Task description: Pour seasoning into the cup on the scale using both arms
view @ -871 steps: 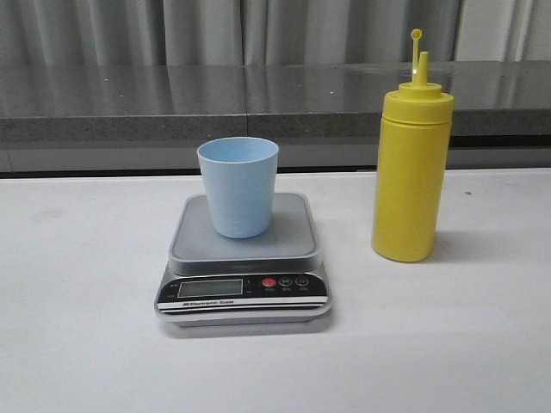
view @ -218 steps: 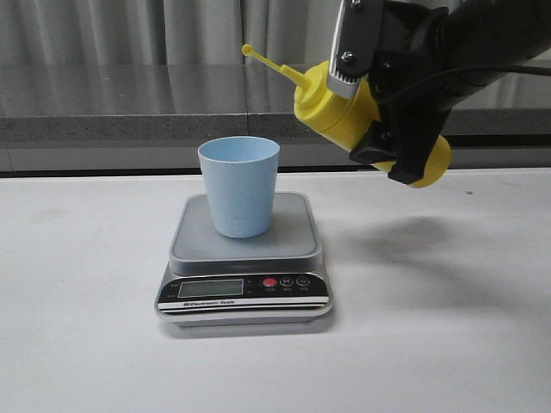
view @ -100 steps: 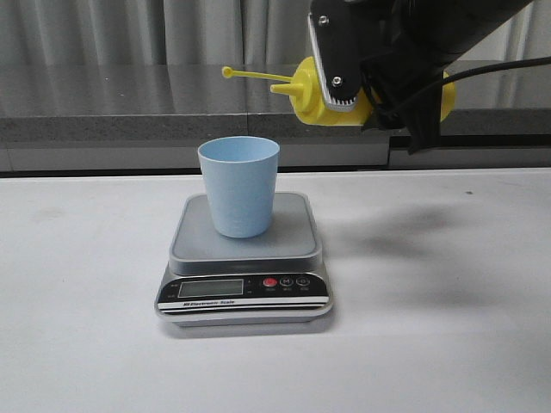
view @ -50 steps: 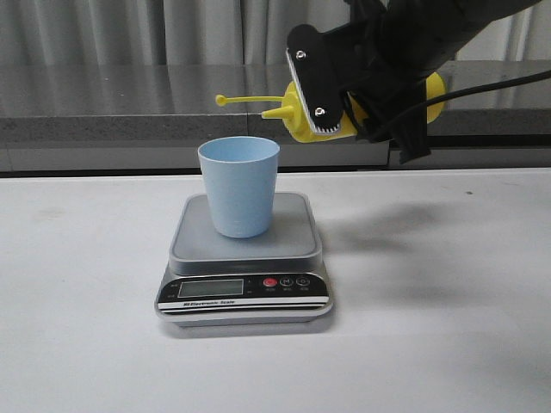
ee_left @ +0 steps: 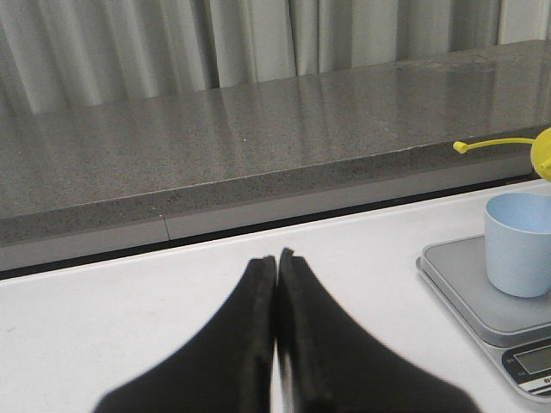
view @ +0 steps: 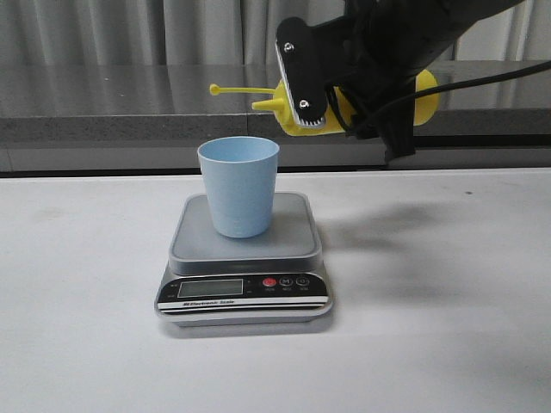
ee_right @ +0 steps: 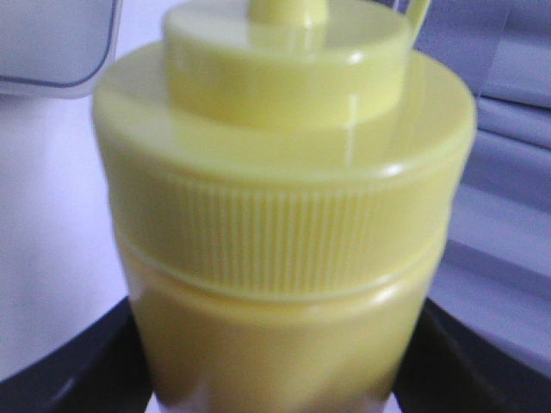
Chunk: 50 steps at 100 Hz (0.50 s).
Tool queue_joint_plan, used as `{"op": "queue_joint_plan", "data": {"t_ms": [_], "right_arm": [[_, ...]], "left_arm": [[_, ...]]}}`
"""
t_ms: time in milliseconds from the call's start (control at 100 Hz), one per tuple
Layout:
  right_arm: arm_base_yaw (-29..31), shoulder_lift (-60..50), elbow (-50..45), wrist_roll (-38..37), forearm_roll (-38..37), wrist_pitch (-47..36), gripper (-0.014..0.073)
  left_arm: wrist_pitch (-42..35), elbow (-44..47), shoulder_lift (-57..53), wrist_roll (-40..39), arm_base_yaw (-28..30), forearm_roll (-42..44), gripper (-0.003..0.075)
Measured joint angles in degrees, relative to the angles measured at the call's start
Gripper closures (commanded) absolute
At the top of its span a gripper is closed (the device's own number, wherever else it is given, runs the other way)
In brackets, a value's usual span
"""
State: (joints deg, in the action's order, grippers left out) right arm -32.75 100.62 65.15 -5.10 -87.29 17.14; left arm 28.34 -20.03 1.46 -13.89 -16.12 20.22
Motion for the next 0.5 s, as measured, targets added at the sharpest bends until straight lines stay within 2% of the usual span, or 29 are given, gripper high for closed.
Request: {"op": "queue_joint_plan", "data": {"t_ms": [210,500], "right_arm": [[0.0,0.0,0.0,-8.4,2.6,0.1,0.0378],[3.8,-1.6,0.0,-15.5,16.1,-7.4,0.0378]], "left_arm": [[0.0,0.0,0.0,0.0,0.0,0.0,0.074],[0.0,0.0,0.0,0.0,0.0,0.0,0.074]]}}
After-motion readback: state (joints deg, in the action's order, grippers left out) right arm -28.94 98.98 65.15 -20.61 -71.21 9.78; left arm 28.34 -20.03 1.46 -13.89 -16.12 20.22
